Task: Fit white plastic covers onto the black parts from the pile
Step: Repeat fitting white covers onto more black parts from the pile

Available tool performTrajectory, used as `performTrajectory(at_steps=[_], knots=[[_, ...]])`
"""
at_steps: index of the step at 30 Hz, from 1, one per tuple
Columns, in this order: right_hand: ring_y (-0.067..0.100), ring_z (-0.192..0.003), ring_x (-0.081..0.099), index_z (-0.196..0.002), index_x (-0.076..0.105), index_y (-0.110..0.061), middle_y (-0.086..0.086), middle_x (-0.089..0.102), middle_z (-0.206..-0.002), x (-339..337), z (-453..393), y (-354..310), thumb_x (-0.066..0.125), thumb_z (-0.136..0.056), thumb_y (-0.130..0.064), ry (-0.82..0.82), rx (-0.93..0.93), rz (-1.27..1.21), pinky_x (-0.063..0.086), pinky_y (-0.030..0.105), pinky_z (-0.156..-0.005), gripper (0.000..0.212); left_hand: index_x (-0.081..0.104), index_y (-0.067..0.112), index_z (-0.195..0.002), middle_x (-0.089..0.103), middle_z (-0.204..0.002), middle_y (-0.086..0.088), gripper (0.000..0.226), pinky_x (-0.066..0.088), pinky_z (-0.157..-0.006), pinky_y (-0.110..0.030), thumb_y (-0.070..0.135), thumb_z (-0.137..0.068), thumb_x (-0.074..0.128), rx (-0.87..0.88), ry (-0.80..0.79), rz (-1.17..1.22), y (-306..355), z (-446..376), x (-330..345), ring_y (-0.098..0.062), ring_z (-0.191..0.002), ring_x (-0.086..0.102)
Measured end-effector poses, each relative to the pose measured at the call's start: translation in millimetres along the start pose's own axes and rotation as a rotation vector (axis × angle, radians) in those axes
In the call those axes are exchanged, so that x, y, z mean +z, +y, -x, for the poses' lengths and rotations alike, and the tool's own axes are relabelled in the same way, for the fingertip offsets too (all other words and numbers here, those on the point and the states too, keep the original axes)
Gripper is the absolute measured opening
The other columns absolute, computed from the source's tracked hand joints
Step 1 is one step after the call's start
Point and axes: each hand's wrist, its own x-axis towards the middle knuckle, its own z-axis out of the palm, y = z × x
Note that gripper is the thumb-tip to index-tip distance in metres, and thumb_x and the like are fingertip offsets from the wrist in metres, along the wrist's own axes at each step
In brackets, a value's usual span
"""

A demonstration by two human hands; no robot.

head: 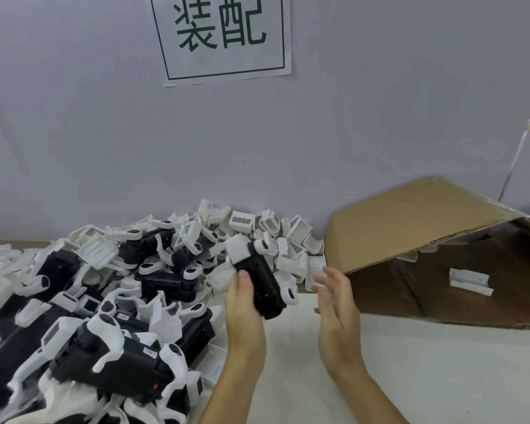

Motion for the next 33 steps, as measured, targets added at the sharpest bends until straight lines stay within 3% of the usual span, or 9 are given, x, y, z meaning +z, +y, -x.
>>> performTrajectory(at_steps=[2,5,9,13,18,21,23,28,33], knots=[[0.005,-0.107,0.062,-0.119,0.056,-0.033,-0.01,0.066,-0.113,-0.2,-0.2,0.0,0.044,-0.092,-0.036,-0.011,0.029,0.033,0.049,0.029,-0.086,0.029,0.07,0.019,-0.101,0.075,-0.086,0.004,0.018,0.055,-0.068,-0.027,0.033,-0.094,0.061,-0.201,0.021,0.163,1.7,-4.2,-4.1,-0.011,-0.08,0.071],[0.004,-0.094,0.065,-0.105,0.066,-0.028,-0.012,0.071,-0.096,-1.3,-1.4,1.1,0.045,-0.101,-0.017,-0.062,0.059,0.088,0.047,0.022,-0.074,0.024,0.062,0.009,-0.102,0.07,-0.077,-0.001,0.031,0.052,-0.066,-0.033,0.026,-0.082,0.079,-0.267,0.138,0.018,-0.3,-8.1,-5.4,-0.018,-0.073,0.067],[0.014,-0.069,0.066,-0.092,0.071,-0.017,0.003,0.072,-0.075,0.6,0.6,1.1,0.039,-0.099,0.005,-0.167,0.146,0.106,0.046,0.025,-0.063,0.039,0.05,0.006,-0.108,0.065,-0.073,-0.003,0.034,0.05,-0.067,-0.032,0.028,-0.091,0.069,-0.312,0.127,0.162,1.7,-8.6,-2.9,-0.015,-0.066,0.063],[0.026,-0.072,0.071,-0.108,0.067,-0.015,0.009,0.075,-0.08,5.2,1.5,-4.7,0.05,-0.095,-0.009,-0.335,0.243,-0.004,0.048,0.032,-0.065,0.022,0.061,0.004,-0.123,0.074,-0.102,-0.011,0.036,0.054,-0.078,-0.033,0.03,-0.098,0.056,-0.327,-0.033,0.317,6.4,-7.4,-2.1,-0.021,-0.089,0.072],[0.029,-0.079,0.074,-0.118,0.062,-0.023,0.004,0.075,-0.093,4.1,3.1,-9.5,0.059,-0.081,-0.032,-0.431,0.311,-0.112,0.048,0.031,-0.066,0.038,0.059,0.007,-0.114,0.068,-0.104,-0.015,0.015,0.053,-0.076,-0.032,0.008,-0.101,0.051,-0.262,0.0,0.169,1.2,-6.6,-2.4,-0.026,-0.092,0.068],[0.03,-0.075,0.073,-0.114,0.066,-0.022,0.004,0.075,-0.085,5.1,2.6,-11.1,0.065,-0.096,-0.027,-0.391,0.304,-0.113,0.049,0.031,-0.064,0.019,0.063,0.012,-0.111,0.068,-0.097,-0.011,0.016,0.054,-0.08,-0.042,0.005,-0.1,0.053,-0.216,-0.033,0.07,-1.1,-6.6,-4.1,-0.033,-0.088,0.064],[0.031,-0.075,0.073,-0.109,0.068,-0.023,0.005,0.076,-0.085,6.3,2.6,-10.6,0.061,-0.098,-0.023,-0.363,0.301,-0.071,0.052,0.03,-0.064,0.013,0.064,0.014,-0.109,0.069,-0.098,-0.013,0.015,0.052,-0.077,-0.048,0.006,-0.1,0.055,-0.202,-0.065,0.027,-1.6,-6.2,-4.7,-0.034,-0.073,0.059],[0.018,-0.071,0.071,-0.1,0.071,-0.014,0.004,0.076,-0.081,4.4,2.7,-7.5,0.06,-0.098,-0.011,-0.344,0.289,-0.038,0.055,0.028,-0.065,0.012,0.065,0.018,-0.107,0.077,-0.087,0.001,0.019,0.057,-0.07,-0.03,0.004,-0.1,0.054,-0.169,-0.108,-0.024,-4.0,-4.9,-5.2,-0.02,-0.084,0.073],[0.029,-0.08,0.074,-0.104,0.072,-0.01,0.011,0.077,-0.087,4.2,1.5,-5.7,0.06,-0.098,-0.006,-0.364,0.295,-0.091,0.059,0.035,-0.072,0.014,0.066,0.02,-0.103,0.075,-0.076,0.004,0.02,0.054,-0.069,-0.034,0.005,-0.1,0.053,-0.146,-0.065,-0.043,-4.9,-4.6,-4.2,-0.019,-0.073,0.07]])
